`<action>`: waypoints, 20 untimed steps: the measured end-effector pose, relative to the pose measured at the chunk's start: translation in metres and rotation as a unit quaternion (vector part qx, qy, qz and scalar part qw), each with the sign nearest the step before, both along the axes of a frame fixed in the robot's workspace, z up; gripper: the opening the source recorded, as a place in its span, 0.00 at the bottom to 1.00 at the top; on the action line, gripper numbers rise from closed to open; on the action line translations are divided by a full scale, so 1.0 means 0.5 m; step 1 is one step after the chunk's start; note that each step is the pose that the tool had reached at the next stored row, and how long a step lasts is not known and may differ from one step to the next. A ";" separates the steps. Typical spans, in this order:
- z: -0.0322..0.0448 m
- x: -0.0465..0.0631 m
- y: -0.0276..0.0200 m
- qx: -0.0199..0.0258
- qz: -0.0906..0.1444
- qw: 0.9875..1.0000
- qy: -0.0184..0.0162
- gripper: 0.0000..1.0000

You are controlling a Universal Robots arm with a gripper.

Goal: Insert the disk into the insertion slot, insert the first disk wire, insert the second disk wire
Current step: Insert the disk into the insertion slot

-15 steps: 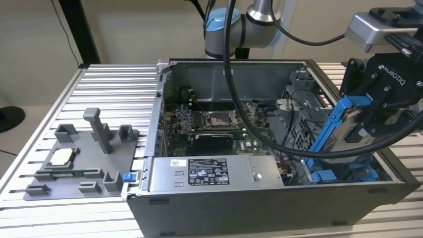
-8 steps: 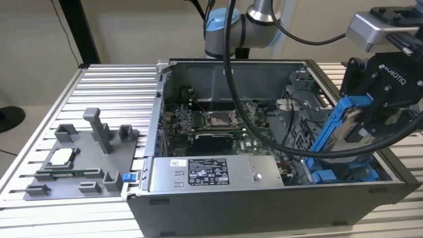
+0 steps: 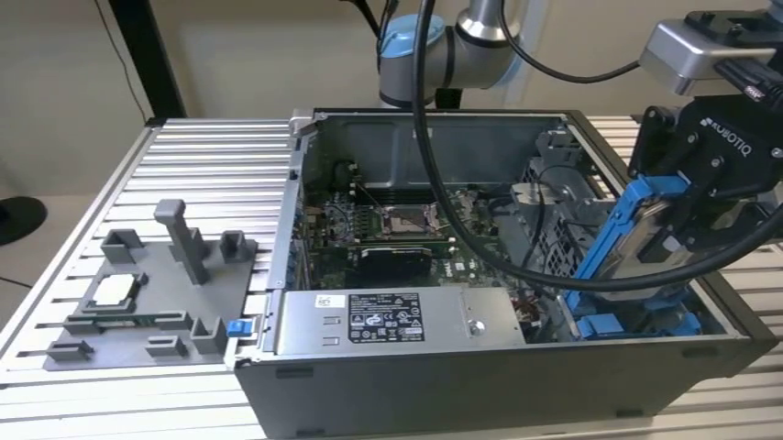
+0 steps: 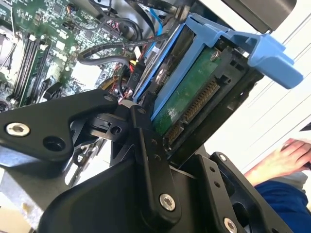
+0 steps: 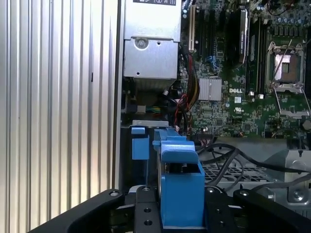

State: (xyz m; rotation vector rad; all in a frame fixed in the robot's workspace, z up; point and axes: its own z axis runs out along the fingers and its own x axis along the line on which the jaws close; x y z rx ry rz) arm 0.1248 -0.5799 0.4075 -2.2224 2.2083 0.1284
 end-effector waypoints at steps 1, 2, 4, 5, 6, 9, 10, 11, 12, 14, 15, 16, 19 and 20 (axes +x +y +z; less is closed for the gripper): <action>0.000 0.000 0.0001 0.000 0.000 1.000 0.000 0.00; 0.000 0.000 0.0001 0.000 0.000 1.000 0.000 0.00; -0.004 -0.001 0.0001 0.000 0.000 1.000 0.001 0.00; -0.008 -0.001 0.0000 0.000 0.000 1.000 0.002 0.00; -0.011 -0.001 0.0000 0.000 0.000 1.000 0.002 0.00; -0.019 0.000 0.0001 0.000 0.000 1.000 0.003 0.00; -0.019 0.000 0.0001 0.000 0.000 1.000 0.004 0.00; -0.019 0.000 0.0001 0.000 0.000 1.000 0.004 0.00; -0.019 0.000 0.0001 0.000 0.000 1.000 0.004 0.00; -0.019 0.000 0.0000 0.000 0.000 1.000 0.004 0.00; -0.017 0.000 0.0000 0.000 0.000 1.000 0.004 0.00; -0.015 0.000 0.0000 0.001 0.000 1.000 0.004 0.00; -0.002 0.000 0.0001 0.000 0.000 1.000 0.005 0.00; 0.003 0.000 0.0001 0.000 0.000 1.000 0.006 0.00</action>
